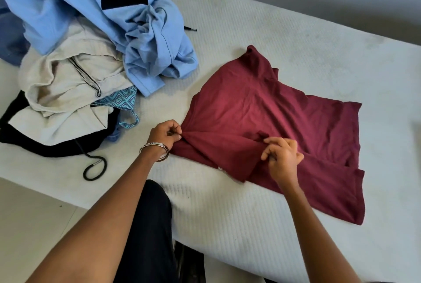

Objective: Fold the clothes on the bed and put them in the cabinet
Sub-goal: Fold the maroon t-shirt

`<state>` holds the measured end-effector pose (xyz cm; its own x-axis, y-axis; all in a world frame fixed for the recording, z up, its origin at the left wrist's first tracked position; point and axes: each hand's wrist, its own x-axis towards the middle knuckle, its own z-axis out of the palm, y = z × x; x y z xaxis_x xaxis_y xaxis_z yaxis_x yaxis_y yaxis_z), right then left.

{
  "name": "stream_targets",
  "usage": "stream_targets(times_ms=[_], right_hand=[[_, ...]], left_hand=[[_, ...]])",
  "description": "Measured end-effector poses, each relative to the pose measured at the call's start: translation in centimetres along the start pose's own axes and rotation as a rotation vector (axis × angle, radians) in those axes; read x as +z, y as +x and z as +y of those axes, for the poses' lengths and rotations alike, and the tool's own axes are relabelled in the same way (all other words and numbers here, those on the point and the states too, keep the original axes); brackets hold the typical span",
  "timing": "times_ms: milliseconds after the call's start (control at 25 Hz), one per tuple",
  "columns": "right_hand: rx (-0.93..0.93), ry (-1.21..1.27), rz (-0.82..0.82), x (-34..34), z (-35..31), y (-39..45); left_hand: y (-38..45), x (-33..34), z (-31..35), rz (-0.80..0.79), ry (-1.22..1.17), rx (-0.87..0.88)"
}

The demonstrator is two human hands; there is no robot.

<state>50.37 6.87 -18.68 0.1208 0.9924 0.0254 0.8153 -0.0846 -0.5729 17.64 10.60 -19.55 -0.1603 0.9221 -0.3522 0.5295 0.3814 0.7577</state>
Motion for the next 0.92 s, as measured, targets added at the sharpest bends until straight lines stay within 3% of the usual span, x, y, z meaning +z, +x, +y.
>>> stream_targets(times_ms=[160, 280, 400, 520, 720, 840, 920], right_hand=[[0.377, 0.215, 0.181, 0.6, -0.2, -2.5], [0.648, 0.408, 0.099, 1.2, -3.6, -2.3], [0.707, 0.312, 0.023, 2.1, -4.5, -0.8], [0.813, 0.497, 0.146, 1.5, -4.1, 2.0], [0.934, 0.629, 0.128, 2.0, -3.0, 3.6], [0.893, 0.650, 0.126, 1.7, -3.6, 3.3], [0.832, 0.632, 0.016, 1.5, -4.1, 2.5]], left_hand=[[-0.6, 0.6, -0.1, 0.033, 0.027, -0.018], [-1.1, 0.7, -0.1, 0.000, -0.025, -0.046], [-1.2, 1.1, -0.3, -0.021, -0.042, -0.039], [-0.9, 1.5, -0.9, 0.024, -0.074, -0.074], [-0.6, 1.9, -1.8, 0.048, -0.085, -0.137], [-0.8, 1.7, -1.4, -0.003, -0.095, -0.079], [-0.9, 1.5, -1.0, -0.046, -0.068, -0.036]])
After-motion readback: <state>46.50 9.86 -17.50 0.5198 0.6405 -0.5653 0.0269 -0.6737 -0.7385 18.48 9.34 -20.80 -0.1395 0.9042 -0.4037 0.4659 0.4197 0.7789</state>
